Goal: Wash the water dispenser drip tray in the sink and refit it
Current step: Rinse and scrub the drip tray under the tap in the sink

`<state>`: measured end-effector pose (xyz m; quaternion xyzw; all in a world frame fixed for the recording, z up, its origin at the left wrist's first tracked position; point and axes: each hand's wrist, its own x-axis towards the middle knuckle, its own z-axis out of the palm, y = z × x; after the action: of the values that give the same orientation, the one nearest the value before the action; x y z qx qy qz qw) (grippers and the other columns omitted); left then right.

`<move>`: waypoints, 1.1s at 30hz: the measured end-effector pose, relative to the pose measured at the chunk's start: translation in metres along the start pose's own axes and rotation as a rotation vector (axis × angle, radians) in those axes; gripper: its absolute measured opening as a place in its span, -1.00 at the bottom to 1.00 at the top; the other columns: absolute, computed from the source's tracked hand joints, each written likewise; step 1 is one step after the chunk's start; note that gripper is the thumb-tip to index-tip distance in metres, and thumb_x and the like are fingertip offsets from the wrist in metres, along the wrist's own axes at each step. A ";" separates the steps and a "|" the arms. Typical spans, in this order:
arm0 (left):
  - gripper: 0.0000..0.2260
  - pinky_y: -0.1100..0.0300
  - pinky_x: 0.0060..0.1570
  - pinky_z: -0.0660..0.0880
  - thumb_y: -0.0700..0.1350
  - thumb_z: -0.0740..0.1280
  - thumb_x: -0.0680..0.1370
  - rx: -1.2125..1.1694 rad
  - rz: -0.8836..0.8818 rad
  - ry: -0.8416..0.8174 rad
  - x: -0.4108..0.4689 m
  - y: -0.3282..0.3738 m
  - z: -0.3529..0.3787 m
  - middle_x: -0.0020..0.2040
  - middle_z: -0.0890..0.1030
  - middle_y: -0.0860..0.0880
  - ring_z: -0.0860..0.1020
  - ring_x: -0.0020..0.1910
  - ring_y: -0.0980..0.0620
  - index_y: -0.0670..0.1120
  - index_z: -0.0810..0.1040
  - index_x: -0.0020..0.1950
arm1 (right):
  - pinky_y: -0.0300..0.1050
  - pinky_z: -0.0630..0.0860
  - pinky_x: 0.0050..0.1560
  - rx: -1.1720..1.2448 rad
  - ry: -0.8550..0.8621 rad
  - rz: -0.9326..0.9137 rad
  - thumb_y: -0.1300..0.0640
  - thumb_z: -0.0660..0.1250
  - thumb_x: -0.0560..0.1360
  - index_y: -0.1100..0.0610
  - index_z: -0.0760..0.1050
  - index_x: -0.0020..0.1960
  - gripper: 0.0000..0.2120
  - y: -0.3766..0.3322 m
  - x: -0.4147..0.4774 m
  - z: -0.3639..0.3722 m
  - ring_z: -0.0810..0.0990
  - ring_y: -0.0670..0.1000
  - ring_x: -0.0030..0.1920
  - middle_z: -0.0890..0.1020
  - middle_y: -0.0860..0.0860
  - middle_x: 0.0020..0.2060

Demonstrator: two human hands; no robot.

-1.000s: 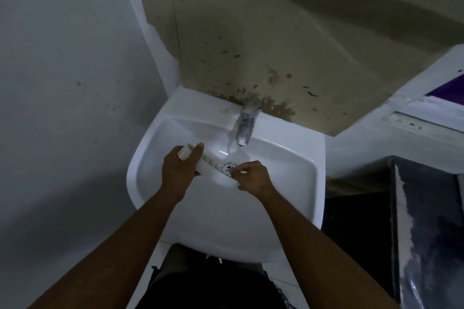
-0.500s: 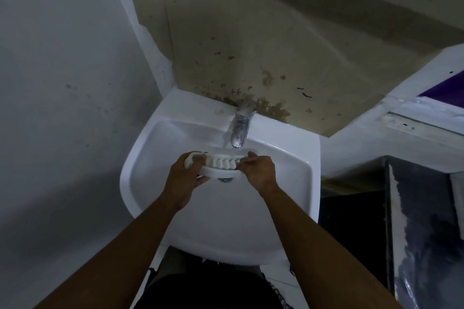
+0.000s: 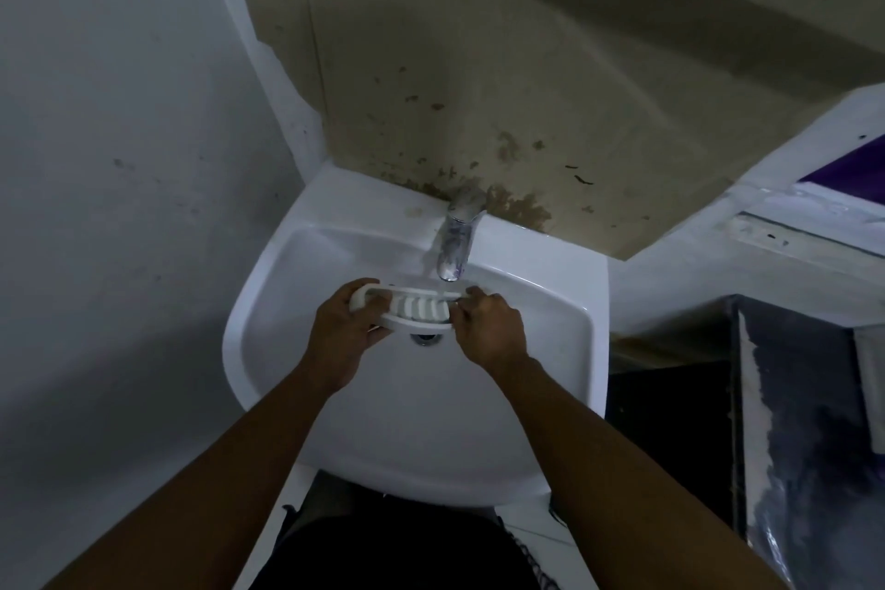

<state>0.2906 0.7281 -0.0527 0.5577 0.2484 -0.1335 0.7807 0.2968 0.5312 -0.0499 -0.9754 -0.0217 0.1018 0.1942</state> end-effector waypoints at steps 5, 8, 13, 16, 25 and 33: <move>-0.84 0.12 -0.14 0.61 -0.23 0.40 0.49 -0.061 0.021 0.047 0.007 0.000 -0.002 0.02 0.60 -0.09 0.62 -0.03 -0.02 -0.01 0.58 0.02 | 0.05 0.55 0.05 0.406 0.106 0.188 0.16 0.27 0.57 0.30 0.60 0.00 -0.78 -0.005 0.003 -0.001 0.63 0.28 0.03 0.68 0.25 0.02; -0.83 0.13 -0.15 0.61 -0.22 0.41 0.49 -0.080 0.022 0.060 0.008 -0.004 0.003 0.05 0.59 -0.12 0.62 0.00 -0.05 -0.01 0.58 0.03 | 0.04 0.51 0.18 0.584 0.079 0.269 0.07 0.41 0.49 0.25 0.59 -0.05 -0.78 -0.015 0.001 0.002 0.58 0.20 0.18 0.65 0.19 0.09; -0.82 0.15 -0.17 0.61 -0.23 0.40 0.49 -0.099 0.001 0.066 0.005 -0.009 0.001 0.07 0.58 -0.13 0.62 0.01 -0.07 0.02 0.59 0.01 | 0.12 0.34 0.35 0.355 -0.093 0.076 0.23 0.34 0.51 0.33 0.65 -0.08 -0.82 -0.013 0.006 0.003 0.48 0.18 0.34 0.66 0.25 0.06; -0.83 0.14 -0.16 0.61 -0.23 0.40 0.49 -0.081 -0.009 0.040 0.003 -0.011 -0.001 0.07 0.59 -0.15 0.61 0.03 -0.08 0.01 0.60 0.01 | 0.13 0.41 0.28 0.334 -0.091 0.072 0.17 0.39 0.49 0.32 0.64 -0.03 -0.80 -0.011 0.009 0.003 0.58 0.20 0.19 0.66 0.23 0.07; -0.83 0.15 -0.13 0.62 -0.21 0.41 0.48 -0.039 0.004 -0.035 0.013 0.013 -0.003 0.06 0.60 -0.12 0.63 0.00 -0.02 0.00 0.59 0.03 | 0.13 0.56 -0.16 0.078 0.053 0.055 -0.04 0.12 0.62 0.24 0.55 -0.03 -0.62 -0.025 0.003 0.006 0.47 0.28 0.06 0.58 0.15 0.06; -0.83 0.09 -0.15 0.63 -0.23 0.39 0.50 -0.093 -0.027 0.075 0.013 0.007 -0.003 0.06 0.59 -0.13 0.62 0.01 -0.09 0.01 0.58 0.03 | 0.02 0.34 0.21 0.206 -0.069 0.069 0.09 0.20 0.59 0.27 0.58 -0.20 -0.66 -0.027 0.020 0.000 0.58 0.26 -0.07 0.64 0.26 -0.16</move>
<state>0.3042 0.7343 -0.0545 0.5223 0.2908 -0.1112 0.7939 0.3163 0.5577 -0.0432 -0.9464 0.0158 0.1436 0.2889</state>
